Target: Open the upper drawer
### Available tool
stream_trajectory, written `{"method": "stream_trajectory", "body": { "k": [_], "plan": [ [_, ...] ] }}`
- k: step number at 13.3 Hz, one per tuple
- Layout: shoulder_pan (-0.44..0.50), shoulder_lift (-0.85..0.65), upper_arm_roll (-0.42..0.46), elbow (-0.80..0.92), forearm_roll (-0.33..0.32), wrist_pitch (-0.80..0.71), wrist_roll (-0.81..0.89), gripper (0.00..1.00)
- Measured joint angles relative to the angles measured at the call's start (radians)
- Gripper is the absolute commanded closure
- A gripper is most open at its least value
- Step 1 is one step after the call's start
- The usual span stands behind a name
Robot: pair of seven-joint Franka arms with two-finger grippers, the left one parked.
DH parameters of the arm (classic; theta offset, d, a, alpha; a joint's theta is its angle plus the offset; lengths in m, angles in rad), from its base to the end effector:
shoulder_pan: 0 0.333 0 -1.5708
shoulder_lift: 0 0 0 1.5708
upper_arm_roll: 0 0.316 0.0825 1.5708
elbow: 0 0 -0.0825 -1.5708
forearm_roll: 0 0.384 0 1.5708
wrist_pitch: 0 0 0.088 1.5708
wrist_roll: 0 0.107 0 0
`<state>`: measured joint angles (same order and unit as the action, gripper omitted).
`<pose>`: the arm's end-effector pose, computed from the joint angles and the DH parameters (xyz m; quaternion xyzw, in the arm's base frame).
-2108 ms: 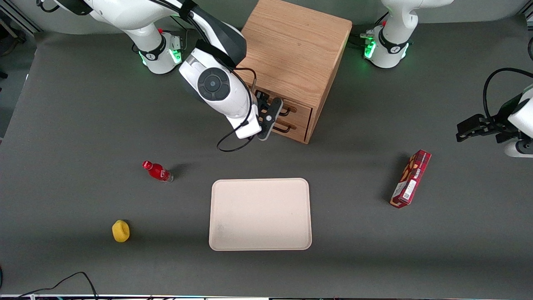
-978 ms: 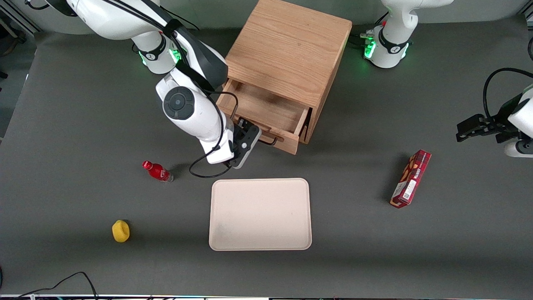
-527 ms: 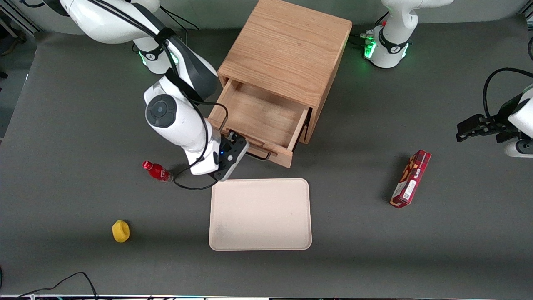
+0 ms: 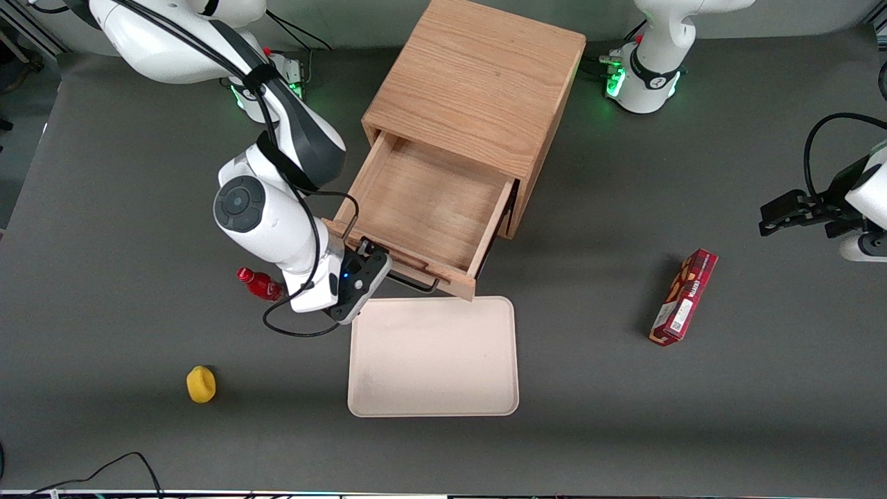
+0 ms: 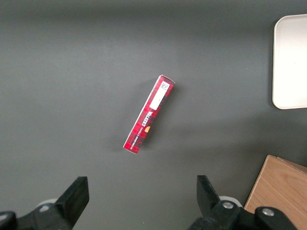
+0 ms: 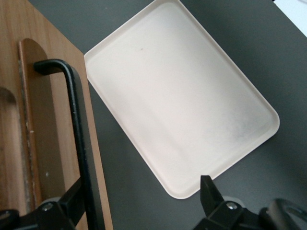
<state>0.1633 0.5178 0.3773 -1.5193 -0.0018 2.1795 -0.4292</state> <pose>0.6293 0.3265 0.3951 -0.8914 -0.4356 -0.0831 0.0932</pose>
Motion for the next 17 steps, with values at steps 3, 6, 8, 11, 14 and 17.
{"method": "stream_trajectory", "body": {
  "k": [3, 6, 8, 11, 14, 17],
  "plan": [
    [0.001, 0.016, -0.015, 0.023, 0.000, 0.003, -0.003, 0.00],
    [0.000, 0.024, -0.030, 0.037, 0.000, 0.006, -0.010, 0.00],
    [0.000, 0.028, -0.030, 0.042, 0.002, 0.006, -0.010, 0.00],
    [-0.001, 0.028, -0.032, 0.048, 0.047, 0.011, -0.010, 0.00],
    [-0.027, 0.010, -0.035, 0.100, 0.144, -0.002, -0.010, 0.00],
    [-0.087, -0.050, -0.037, 0.121, 0.244, -0.031, -0.002, 0.00]
  ]
}}
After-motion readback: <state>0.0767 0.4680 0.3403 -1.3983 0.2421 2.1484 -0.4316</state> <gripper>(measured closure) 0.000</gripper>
